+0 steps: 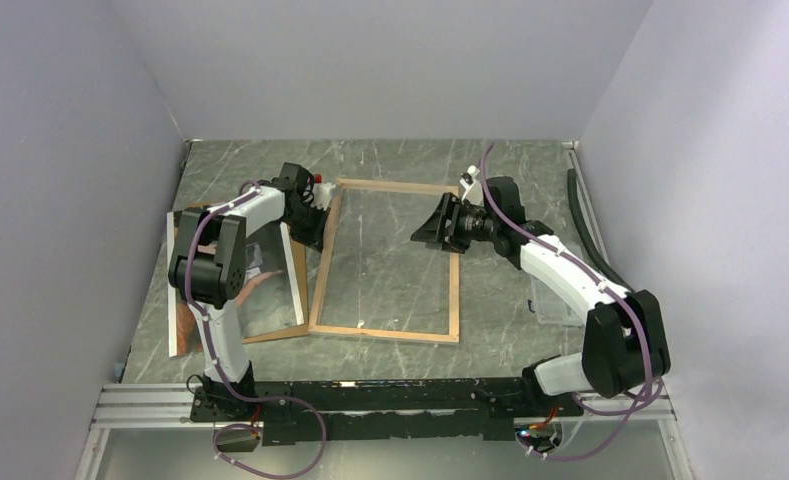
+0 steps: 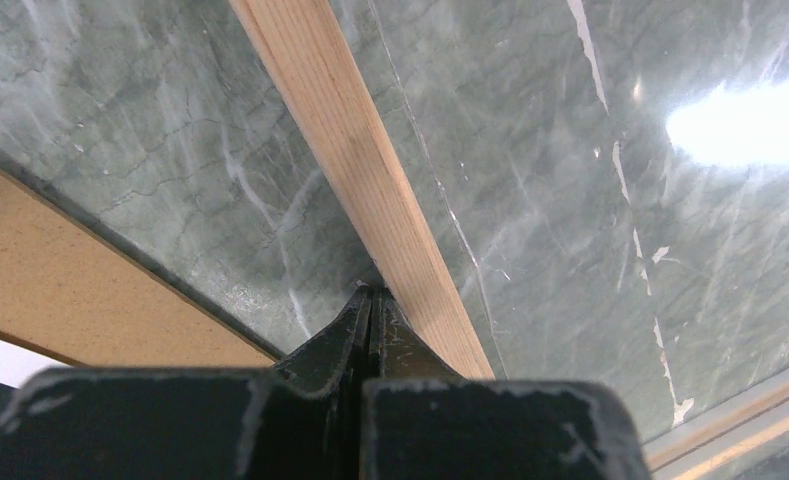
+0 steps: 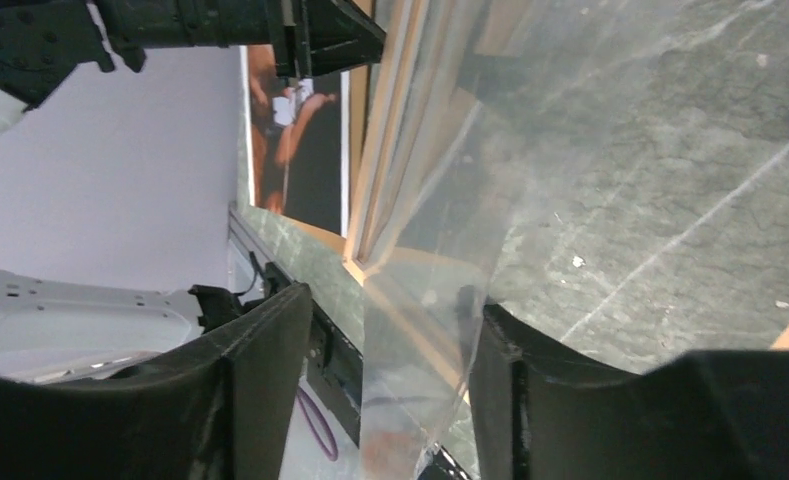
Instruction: Put the photo into the frame
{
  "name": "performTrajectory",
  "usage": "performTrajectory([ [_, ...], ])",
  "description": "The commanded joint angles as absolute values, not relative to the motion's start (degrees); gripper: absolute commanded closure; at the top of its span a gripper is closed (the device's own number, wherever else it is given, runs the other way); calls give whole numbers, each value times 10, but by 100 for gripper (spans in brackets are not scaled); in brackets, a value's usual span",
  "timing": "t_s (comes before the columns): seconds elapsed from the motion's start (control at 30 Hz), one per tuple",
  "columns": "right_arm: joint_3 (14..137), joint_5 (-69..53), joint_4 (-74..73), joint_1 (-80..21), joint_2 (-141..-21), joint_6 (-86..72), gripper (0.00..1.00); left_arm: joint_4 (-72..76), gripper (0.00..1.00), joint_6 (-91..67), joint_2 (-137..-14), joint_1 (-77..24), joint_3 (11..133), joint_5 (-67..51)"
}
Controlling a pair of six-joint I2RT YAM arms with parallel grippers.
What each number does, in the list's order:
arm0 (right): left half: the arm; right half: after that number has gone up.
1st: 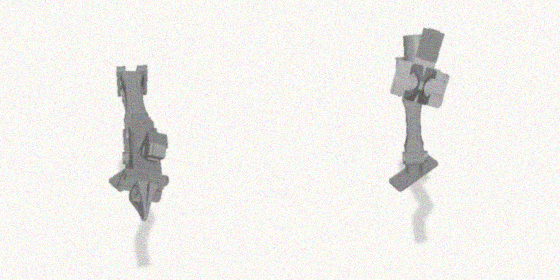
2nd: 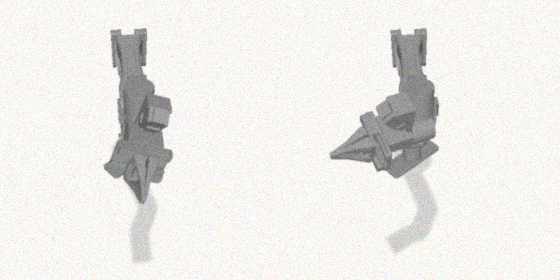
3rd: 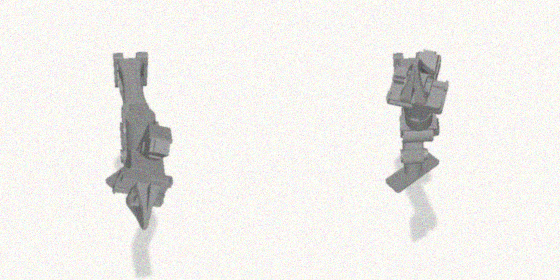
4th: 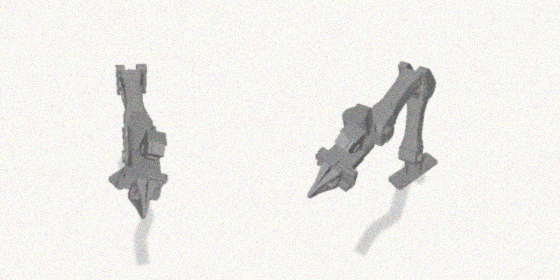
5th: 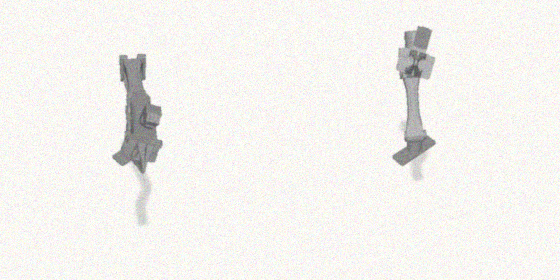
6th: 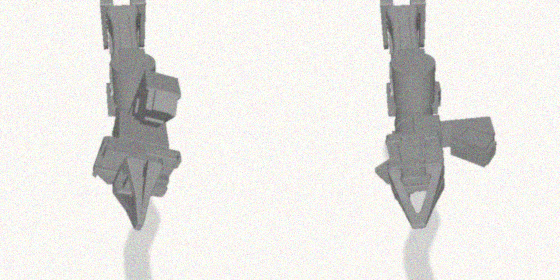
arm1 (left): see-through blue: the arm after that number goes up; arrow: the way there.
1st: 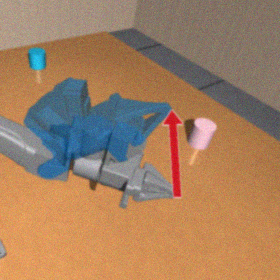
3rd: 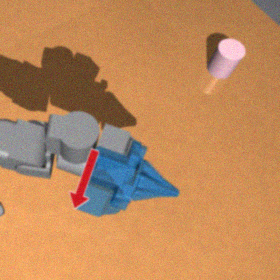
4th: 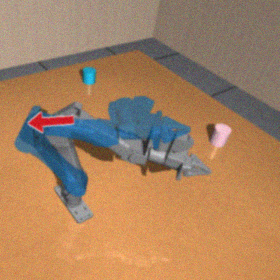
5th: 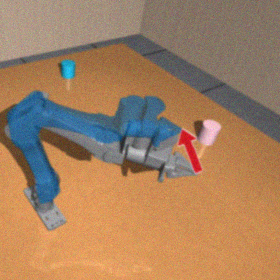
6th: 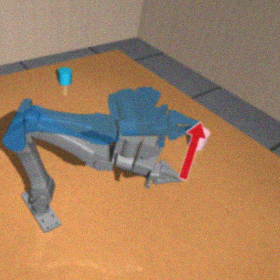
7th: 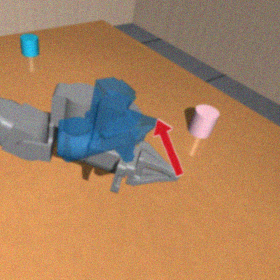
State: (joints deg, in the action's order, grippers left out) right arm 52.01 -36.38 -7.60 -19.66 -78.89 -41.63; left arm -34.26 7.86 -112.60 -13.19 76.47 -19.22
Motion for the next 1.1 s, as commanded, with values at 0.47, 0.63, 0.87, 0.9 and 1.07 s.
performTrajectory([
  [0.47,525,-195,-131,-254,-703,-450,55,-360,97,80,-1112,-139,751,-214],
  [0.63,558,-151,-168,-267,-728,-441,71,-360,97,79,-1113,-138,753,-215],
  [0.87,581,-110,-168,-277,-755,-446,68,-361,97,81,-1112,-138,754,-217],
  [0.9,583,-106,-162,-278,-759,-448,66,-361,97,81,-1112,-138,754,-216],
  [1.07,585,-93,-122,-284,-789,-472,54,-360,97,81,-1115,-137,753,-220],
])
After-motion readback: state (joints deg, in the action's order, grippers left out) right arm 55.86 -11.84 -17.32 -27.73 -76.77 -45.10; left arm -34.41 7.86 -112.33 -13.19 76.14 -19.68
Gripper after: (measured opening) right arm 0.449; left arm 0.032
